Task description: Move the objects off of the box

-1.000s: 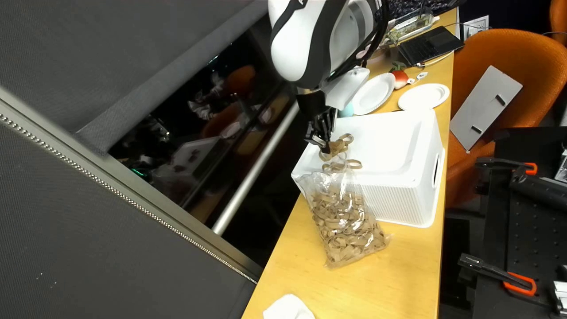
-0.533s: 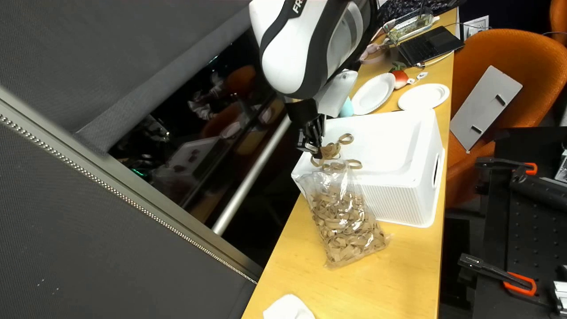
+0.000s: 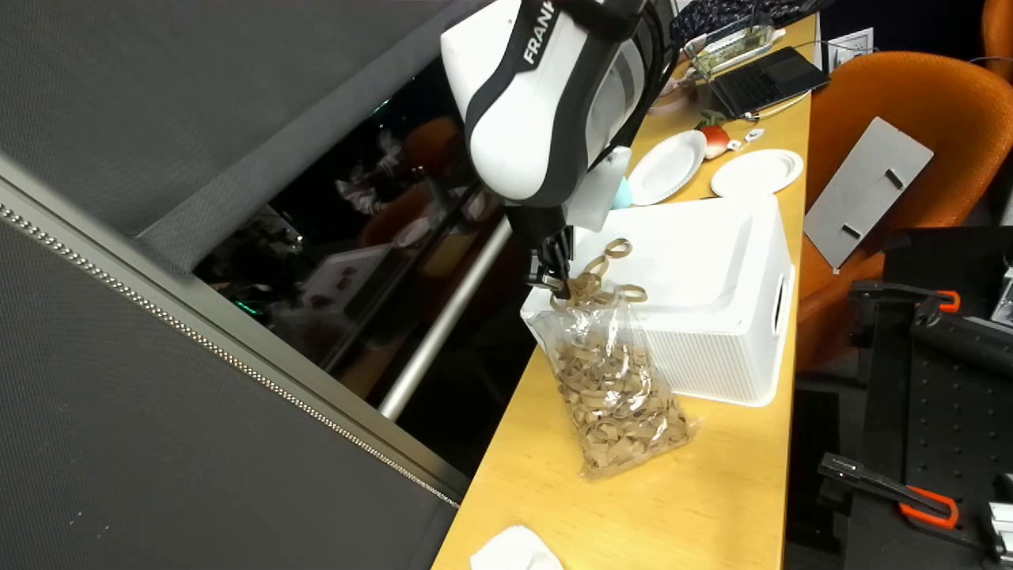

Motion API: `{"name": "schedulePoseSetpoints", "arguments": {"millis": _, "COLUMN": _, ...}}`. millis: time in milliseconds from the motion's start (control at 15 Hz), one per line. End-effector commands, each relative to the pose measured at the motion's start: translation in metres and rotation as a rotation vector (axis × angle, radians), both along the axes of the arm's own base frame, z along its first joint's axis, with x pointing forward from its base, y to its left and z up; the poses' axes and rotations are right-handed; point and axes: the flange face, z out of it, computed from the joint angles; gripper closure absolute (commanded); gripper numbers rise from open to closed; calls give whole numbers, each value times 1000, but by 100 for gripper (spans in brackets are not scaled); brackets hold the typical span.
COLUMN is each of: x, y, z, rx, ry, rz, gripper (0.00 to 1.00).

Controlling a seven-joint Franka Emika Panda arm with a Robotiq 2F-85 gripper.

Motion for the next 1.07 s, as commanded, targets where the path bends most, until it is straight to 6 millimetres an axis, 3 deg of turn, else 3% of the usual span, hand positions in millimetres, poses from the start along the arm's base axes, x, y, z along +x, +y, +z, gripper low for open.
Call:
{"name": "schedulePoseSetpoints", "arguments": {"millis": 0, "x": 5, "y": -3, "z": -9, "rx": 10, "ry": -28, "rz": 19, "gripper": 98}}
{"name": "schedulePoseSetpoints", "arguments": {"millis": 200, "x": 9, "y": 4, "z": -18, "rx": 20, "ry": -32, "rz": 45, "gripper": 98}}
{"name": "schedulePoseSetpoints", "arguments": {"millis": 600, "x": 4, "y": 44, "z": -24, "rx": 78, "ry": -15, "rz": 118, "gripper": 98}}
{"name": "schedulePoseSetpoints", "arguments": {"millis": 1000, "x": -8, "y": 47, "z": -28, "rx": 119, "ry": 26, "rz": 81, "gripper": 98}}
